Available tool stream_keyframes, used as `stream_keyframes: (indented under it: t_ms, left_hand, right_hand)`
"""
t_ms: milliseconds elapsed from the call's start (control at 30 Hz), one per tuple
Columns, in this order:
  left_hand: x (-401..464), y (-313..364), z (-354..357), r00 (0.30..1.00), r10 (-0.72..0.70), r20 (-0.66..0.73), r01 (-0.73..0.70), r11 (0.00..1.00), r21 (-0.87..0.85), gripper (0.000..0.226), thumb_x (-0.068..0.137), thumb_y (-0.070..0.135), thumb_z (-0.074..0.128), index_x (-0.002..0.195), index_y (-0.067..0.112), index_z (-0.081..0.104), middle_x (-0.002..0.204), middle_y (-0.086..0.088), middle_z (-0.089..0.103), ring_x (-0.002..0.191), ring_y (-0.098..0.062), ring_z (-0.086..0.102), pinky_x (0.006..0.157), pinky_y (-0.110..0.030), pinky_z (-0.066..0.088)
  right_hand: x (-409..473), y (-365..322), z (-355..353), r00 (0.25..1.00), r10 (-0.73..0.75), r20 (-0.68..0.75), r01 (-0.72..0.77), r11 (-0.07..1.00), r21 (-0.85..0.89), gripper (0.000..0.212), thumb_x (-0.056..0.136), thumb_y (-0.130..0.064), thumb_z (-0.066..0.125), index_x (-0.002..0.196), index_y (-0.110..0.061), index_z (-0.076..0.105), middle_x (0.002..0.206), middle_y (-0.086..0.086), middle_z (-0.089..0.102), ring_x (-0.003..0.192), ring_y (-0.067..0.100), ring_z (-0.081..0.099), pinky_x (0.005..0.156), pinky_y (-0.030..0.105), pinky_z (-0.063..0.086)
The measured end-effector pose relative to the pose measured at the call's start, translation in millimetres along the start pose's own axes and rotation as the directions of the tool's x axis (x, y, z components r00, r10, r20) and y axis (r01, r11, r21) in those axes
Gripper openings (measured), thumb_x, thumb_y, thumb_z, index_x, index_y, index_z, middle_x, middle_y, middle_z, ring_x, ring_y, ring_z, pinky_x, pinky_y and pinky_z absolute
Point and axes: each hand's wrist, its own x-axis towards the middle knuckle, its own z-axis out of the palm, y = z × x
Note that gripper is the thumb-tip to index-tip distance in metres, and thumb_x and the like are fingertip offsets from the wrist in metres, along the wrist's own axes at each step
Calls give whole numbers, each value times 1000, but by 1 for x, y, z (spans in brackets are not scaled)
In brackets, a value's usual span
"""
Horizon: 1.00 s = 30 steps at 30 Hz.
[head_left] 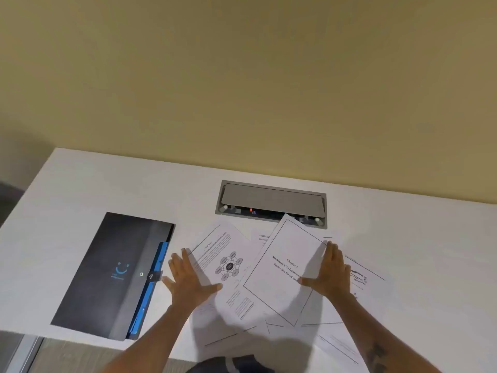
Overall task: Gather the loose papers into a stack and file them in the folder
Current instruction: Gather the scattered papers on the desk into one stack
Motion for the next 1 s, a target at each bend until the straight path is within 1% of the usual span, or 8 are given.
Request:
stream_keyframes:
  t_ms: [267, 367, 500, 600, 667, 767, 900, 1000]
  left_hand:
    - [2, -3, 1, 997, 68, -41, -67, 998, 16, 154, 51, 93, 64, 164, 22, -11, 174, -11, -5, 160, -40, 2, 119, -74, 11]
    - [3, -8, 10, 994, 96, -60, -96, 995, 0, 146, 56, 90, 66, 165, 22, -4, 175, -10, 4, 160, -39, 7, 118, -76, 12]
    - [5, -11, 13, 982, 135, -133, -142, 989, -47, 133, 59, 82, 71, 163, 22, 13, 171, -8, 23, 156, -41, 23, 115, -80, 14]
    - [6, -7, 10, 962, 170, -212, -195, 976, -101, 119, 63, 68, 79, 159, 23, 24, 156, -7, 44, 144, -39, 42, 114, -80, 13]
    - [5, -3, 10, 951, 189, -244, -227, 964, -139, 116, 70, 53, 85, 161, 25, 20, 150, -8, 48, 139, -40, 46, 117, -78, 3]
    - [1, 4, 6, 946, 178, -270, -235, 953, -192, 113, 75, 35, 88, 163, 24, 17, 147, -10, 52, 140, -46, 46, 118, -68, -13]
    - [-3, 14, -7, 961, 129, -246, -183, 960, -210, 106, 78, 26, 87, 162, 19, 23, 142, -14, 57, 138, -49, 49, 120, -67, -8]
    - [-1, 19, -15, 963, 107, -246, -169, 954, -246, 95, 82, 27, 83, 160, 18, 28, 146, -15, 55, 139, -50, 49, 121, -69, -1]
  right_hand:
    - [4, -4, 3, 1000, 2, 10, -3, 998, 58, 163, 51, -73, 89, 161, -6, -11, 173, 9, 8, 159, 28, 14, 123, 59, 26]
    - [3, -4, 9, 1000, -24, 10, 23, 997, 71, 155, 59, -64, 91, 161, -5, -10, 173, 9, 9, 159, 28, 14, 125, 58, 21]
    - [1, -4, 13, 999, -44, 4, 43, 996, 84, 147, 62, -58, 92, 161, -4, -2, 170, 11, 19, 156, 31, 26, 124, 54, 21]
    - [1, -4, 15, 999, -50, 3, 50, 994, 99, 143, 64, -56, 92, 163, -5, 1, 171, 11, 20, 155, 31, 27, 126, 54, 21]
    - [0, -4, 17, 998, -56, 13, 54, 993, 104, 141, 66, -55, 91, 163, -6, 2, 171, 10, 21, 156, 30, 27, 127, 54, 21]
    - [1, -3, 18, 998, -57, 27, 54, 995, 88, 140, 67, -56, 91, 164, -7, 2, 171, 8, 21, 156, 30, 28, 128, 55, 21]
    - [-3, -6, 15, 997, -69, 27, 67, 996, 66, 137, 69, -56, 90, 163, -7, 3, 171, 8, 21, 156, 31, 27, 129, 56, 17]
    - [-5, -9, 12, 997, -69, 33, 67, 997, 43, 141, 71, -57, 87, 163, -6, -6, 172, 9, 16, 159, 30, 17, 128, 58, 12]
